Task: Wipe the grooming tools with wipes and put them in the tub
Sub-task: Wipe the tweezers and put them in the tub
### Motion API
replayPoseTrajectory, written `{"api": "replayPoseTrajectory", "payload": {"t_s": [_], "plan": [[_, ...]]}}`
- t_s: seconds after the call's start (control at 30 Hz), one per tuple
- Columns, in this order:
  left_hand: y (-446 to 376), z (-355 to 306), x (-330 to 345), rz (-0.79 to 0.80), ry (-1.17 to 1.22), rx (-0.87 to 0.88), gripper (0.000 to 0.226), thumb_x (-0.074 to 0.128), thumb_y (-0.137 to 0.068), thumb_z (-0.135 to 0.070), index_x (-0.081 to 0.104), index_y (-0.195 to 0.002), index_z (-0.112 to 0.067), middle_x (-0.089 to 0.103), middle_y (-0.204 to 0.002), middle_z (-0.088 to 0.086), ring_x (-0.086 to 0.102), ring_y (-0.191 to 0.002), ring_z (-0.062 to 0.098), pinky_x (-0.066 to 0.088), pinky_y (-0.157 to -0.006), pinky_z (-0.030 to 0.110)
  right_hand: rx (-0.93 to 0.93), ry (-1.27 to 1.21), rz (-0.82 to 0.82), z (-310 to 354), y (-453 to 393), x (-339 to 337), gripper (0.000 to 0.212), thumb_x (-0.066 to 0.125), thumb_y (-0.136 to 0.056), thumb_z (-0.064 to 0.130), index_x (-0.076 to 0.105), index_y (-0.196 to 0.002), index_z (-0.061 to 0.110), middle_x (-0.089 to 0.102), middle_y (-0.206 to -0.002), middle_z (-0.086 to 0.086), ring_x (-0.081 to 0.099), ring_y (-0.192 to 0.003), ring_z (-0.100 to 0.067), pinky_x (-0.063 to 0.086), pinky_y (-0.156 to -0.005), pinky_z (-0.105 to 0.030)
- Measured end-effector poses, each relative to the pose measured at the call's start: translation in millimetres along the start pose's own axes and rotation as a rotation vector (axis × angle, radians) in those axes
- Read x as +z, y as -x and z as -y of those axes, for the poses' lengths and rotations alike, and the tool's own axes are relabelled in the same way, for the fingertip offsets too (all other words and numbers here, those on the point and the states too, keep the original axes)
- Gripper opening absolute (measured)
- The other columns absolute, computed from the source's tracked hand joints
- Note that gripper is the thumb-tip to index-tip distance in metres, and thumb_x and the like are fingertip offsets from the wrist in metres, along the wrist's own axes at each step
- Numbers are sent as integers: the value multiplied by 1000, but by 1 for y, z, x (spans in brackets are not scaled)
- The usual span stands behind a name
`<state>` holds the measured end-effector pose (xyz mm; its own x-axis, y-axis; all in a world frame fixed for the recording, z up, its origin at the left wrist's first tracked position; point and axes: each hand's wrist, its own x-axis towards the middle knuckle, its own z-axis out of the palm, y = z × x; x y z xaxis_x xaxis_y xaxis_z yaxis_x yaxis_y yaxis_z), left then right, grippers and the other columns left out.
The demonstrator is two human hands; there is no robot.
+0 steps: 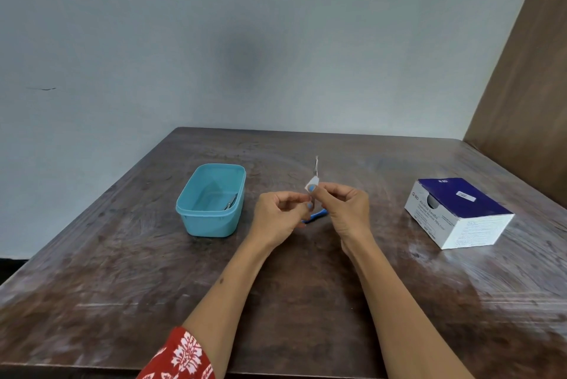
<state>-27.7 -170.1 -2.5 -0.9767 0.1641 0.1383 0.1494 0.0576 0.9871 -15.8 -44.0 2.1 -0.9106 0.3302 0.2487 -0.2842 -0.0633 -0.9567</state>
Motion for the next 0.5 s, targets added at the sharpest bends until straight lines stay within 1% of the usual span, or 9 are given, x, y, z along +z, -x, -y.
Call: {"api": "replayPoseTrajectory", "payload": {"t_s": [0.07, 0.13, 0.2, 0.27, 0.37, 0.43, 0.5], "plan": [[-1, 0, 0, -69, 7, 26, 22, 67, -84, -15, 68, -105, -10, 72, -94, 7, 70, -84, 14, 59, -69, 28, -28, 23, 13, 0, 0, -1, 14, 76, -74, 10, 74, -65, 20, 72, -62, 4, 66, -59, -2, 48, -57, -10], [-3, -1, -1, -113, 46, 41, 30, 68, -82, -23, 68, -110, -12, 72, -97, 3, 68, -89, 11, 58, -73, 29, -51, 82, 44, 0, 1, -1, 11, 78, -74, 17, 75, -65, 23, 72, -63, 2, 67, -61, -5, 49, -58, -12], [-4, -3, -1, -123, 86, 45, 31, 70, -80, -24, 68, -109, -12, 72, -95, -1, 68, -90, 9, 57, -75, 25, -69, 158, 83, 0, 3, 1, 12, 78, -74, 23, 75, -64, 31, 73, -65, 5, 68, -64, -6, 49, -58, -12], [-5, -3, -1, -121, 114, 40, 27, 69, -81, -20, 69, -106, -9, 73, -91, -1, 69, -88, 11, 56, -75, 22, -87, 211, 134, 0, 4, 3, 18, 77, -74, 23, 74, -63, 37, 73, -66, 8, 68, -64, -4, 48, -56, -10], [-6, -3, -2, -117, 161, 34, 24, 68, -82, -13, 69, -104, -4, 72, -90, 6, 69, -88, 18, 56, -80, 29, -78, 223, 194, 0, 3, 2, 20, 76, -74, 18, 75, -63, 34, 73, -66, 6, 68, -63, -4, 47, -57, -10], [-6, -4, -2, -126, 208, 18, 27, 69, -81, -13, 69, -105, -1, 72, -91, 8, 68, -86, 16, 56, -82, 31, -51, 250, 235, -2, 2, 0, 18, 76, -73, 15, 75, -63, 29, 72, -65, 4, 67, -61, -6, 47, -57, -12], [-6, -5, -3, -146, 278, -11, 29, 68, -81, -14, 68, -106, 0, 71, -95, 10, 67, -88, 17, 55, -83, 32, -5, 300, 285, -4, 1, -2, 18, 77, -72, 13, 75, -60, 26, 71, -61, 6, 63, -56, -3, 45, -53, -13]]}}
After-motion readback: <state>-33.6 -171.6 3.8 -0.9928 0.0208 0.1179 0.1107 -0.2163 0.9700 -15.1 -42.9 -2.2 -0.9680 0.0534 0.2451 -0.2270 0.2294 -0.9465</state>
